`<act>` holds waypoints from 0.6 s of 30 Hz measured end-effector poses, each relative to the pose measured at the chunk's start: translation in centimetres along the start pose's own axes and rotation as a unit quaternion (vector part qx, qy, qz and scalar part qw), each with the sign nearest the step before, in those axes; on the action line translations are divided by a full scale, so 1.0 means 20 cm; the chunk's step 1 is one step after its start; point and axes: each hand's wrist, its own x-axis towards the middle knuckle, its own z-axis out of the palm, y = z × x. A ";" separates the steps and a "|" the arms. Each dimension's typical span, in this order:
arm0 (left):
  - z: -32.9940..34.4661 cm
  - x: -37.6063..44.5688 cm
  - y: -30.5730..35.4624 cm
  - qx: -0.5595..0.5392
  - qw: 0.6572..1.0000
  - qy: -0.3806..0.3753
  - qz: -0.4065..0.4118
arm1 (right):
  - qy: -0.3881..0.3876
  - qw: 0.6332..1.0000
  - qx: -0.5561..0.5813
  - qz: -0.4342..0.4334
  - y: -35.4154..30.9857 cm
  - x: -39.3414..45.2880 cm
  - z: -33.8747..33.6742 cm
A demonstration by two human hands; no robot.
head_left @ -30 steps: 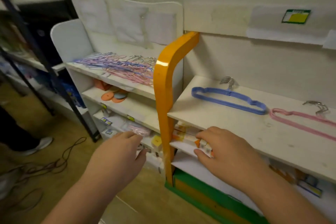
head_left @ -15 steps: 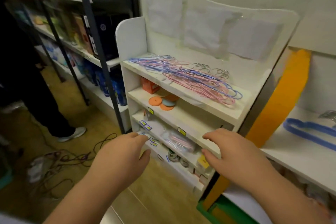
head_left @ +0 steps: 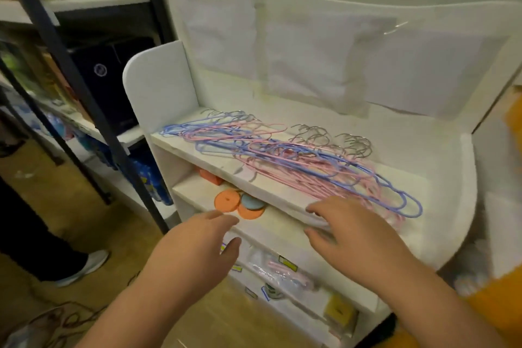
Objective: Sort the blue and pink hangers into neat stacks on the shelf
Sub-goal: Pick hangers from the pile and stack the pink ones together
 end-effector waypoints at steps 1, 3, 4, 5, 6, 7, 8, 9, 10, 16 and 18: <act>-0.01 0.08 -0.03 -0.002 1.000 0.001 -0.001 | 0.005 1.000 0.000 0.002 0.00 0.09 -0.01; -0.03 0.22 -0.08 -0.011 1.000 0.000 0.001 | 0.008 1.000 -0.010 0.005 0.01 0.26 -0.02; -0.03 0.28 -0.10 -0.018 1.000 -0.002 0.005 | 0.006 1.000 -0.015 0.009 0.01 0.33 -0.03; -0.03 0.34 -0.13 -0.025 1.000 -0.006 0.010 | 0.004 1.000 -0.017 0.017 0.02 0.39 -0.03; -0.03 0.40 -0.15 -0.031 0.999 -0.011 0.016 | 0.006 0.999 -0.019 0.028 0.03 0.44 -0.03; -0.02 0.47 -0.17 -0.036 0.999 -0.017 0.024 | 0.010 0.999 -0.022 0.041 0.05 0.49 -0.03; -0.01 0.53 -0.19 -0.041 0.998 -0.022 0.033 | 0.011 0.998 -0.028 0.056 0.08 0.54 -0.02; -0.01 0.60 -0.22 -0.044 0.998 -0.023 0.044 | 0.012 0.997 -0.037 0.072 0.10 0.58 -0.01; 0.00 0.67 -0.24 -0.049 0.997 -0.023 0.054 | 0.010 0.995 -0.051 0.088 0.11 0.63 0.00; -0.01 1.05 -0.39 -0.078 0.988 -0.044 0.129 | -0.081 0.978 -0.127 0.145 0.14 0.90 0.03; -0.03 1.16 -0.43 -0.084 0.984 -0.032 0.155 | -0.106 0.975 -0.120 0.154 0.14 0.95 0.02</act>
